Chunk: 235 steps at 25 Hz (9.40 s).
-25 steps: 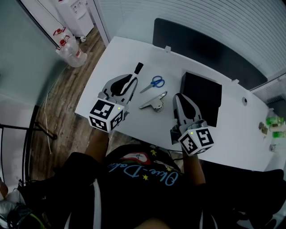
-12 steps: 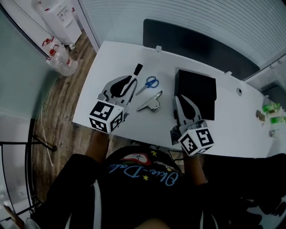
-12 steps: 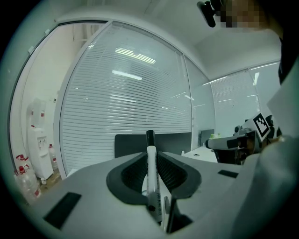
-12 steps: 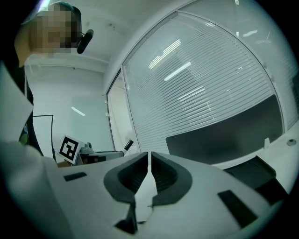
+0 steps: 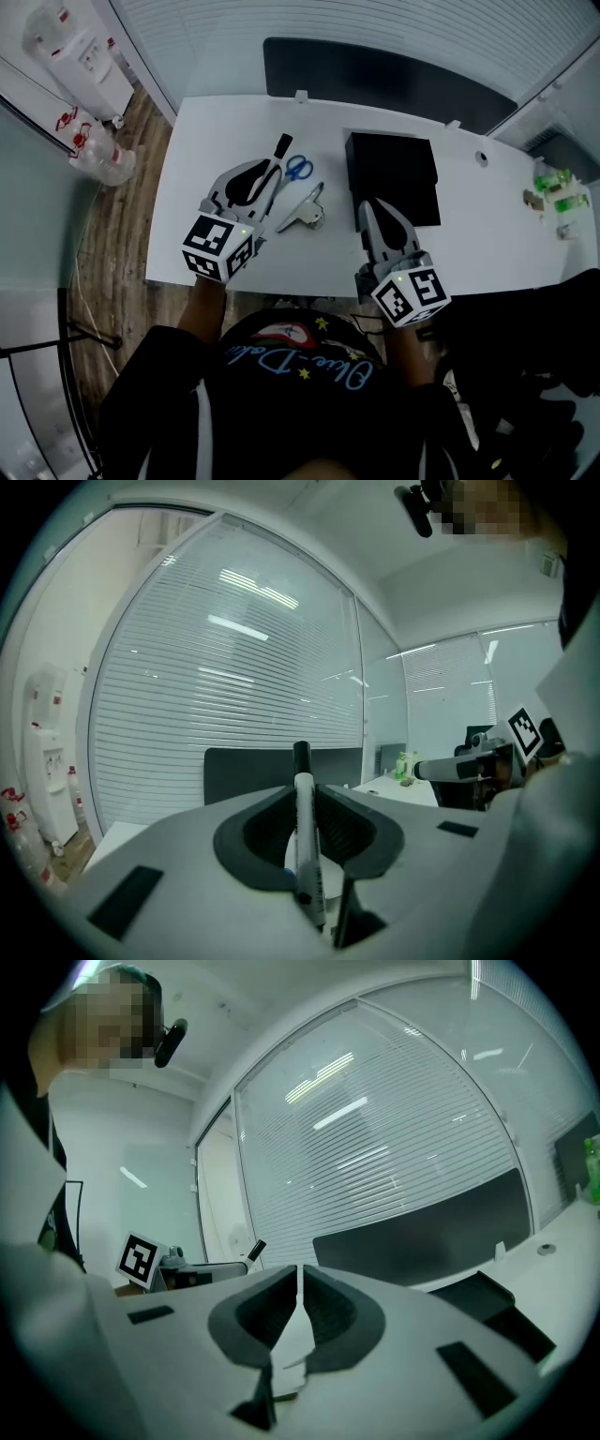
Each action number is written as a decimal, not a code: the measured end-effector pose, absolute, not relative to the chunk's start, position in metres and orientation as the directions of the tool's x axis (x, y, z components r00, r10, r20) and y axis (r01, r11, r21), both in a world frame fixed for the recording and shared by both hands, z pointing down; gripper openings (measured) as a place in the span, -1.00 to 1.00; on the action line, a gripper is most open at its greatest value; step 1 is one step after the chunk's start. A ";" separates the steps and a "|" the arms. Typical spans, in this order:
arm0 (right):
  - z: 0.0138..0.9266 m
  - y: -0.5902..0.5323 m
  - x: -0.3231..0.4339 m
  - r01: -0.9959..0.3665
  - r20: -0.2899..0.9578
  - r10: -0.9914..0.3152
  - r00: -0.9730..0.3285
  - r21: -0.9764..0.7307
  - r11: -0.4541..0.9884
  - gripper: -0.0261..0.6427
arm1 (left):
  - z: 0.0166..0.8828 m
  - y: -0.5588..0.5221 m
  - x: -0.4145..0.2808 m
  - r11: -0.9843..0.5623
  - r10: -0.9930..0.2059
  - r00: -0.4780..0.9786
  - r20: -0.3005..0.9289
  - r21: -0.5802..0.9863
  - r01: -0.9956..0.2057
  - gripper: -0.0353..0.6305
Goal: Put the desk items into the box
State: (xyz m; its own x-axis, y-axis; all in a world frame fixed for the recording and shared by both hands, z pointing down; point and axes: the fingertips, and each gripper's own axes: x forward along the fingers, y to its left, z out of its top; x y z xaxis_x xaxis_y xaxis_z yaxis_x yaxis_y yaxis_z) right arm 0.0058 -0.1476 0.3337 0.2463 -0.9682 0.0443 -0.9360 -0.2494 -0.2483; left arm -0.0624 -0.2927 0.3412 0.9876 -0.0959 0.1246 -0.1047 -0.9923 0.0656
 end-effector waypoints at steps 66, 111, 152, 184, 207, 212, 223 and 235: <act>0.328 0.055 0.168 -0.901 -0.028 -0.942 0.335 -0.303 -0.312 -0.86 | 0.336 -0.100 0.099 -0.999 -0.027 0.987 0.161 0.023 -0.031 -0.67; 0.368 0.101 0.216 -0.859 0.046 -0.930 0.365 -0.369 -0.356 -0.86 | 0.431 -0.072 0.139 -0.998 -0.005 0.950 0.313 0.057 -0.024 -0.67; 0.387 0.089 0.230 -0.826 0.089 -0.916 0.392 -0.404 -0.393 -0.86 | 0.504 -0.083 0.160 -0.999 0.051 0.869 0.492 0.036 0.039 -0.67; 0.389 0.101 0.240 -0.815 0.081 -0.904 0.419 -0.407 -0.414 -0.86 | 0.528 -0.066 0.166 -0.992 0.127 0.808 0.576 0.067 0.108 -0.67; 0.387 0.103 0.234 -0.813 0.079 -0.902 0.424 -0.405 -0.418 -0.86 | 0.530 -0.057 0.162 -0.988 0.152 0.793 0.590 0.064 0.142 -0.65; 0.388 0.102 0.231 -0.815 0.076 -0.903 0.424 -0.403 -0.416 -0.86 | 0.530 -0.056 0.161 -0.988 0.144 0.796 0.588 0.044 0.145 -0.65; 0.388 0.104 0.228 -0.813 0.079 -0.900 0.429 -0.401 -0.422 -0.86 | 0.528 -0.058 0.160 -0.990 0.138 0.805 0.577 0.052 0.133 -0.63; 0.384 0.100 0.224 -0.823 0.069 -0.907 0.416 -0.395 -0.408 -0.86 | 0.522 -0.063 0.152 -0.994 0.106 0.818 0.565 0.028 0.109 -0.86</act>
State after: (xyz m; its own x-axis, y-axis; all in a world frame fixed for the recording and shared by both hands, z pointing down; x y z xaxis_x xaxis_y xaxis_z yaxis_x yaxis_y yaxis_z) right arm 0.2238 0.0996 0.3840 0.4165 -0.9065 0.0687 -0.8229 -0.4080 -0.3954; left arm 0.1515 -0.0634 0.5215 0.8185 0.1055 0.5648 0.1085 -0.9937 0.0284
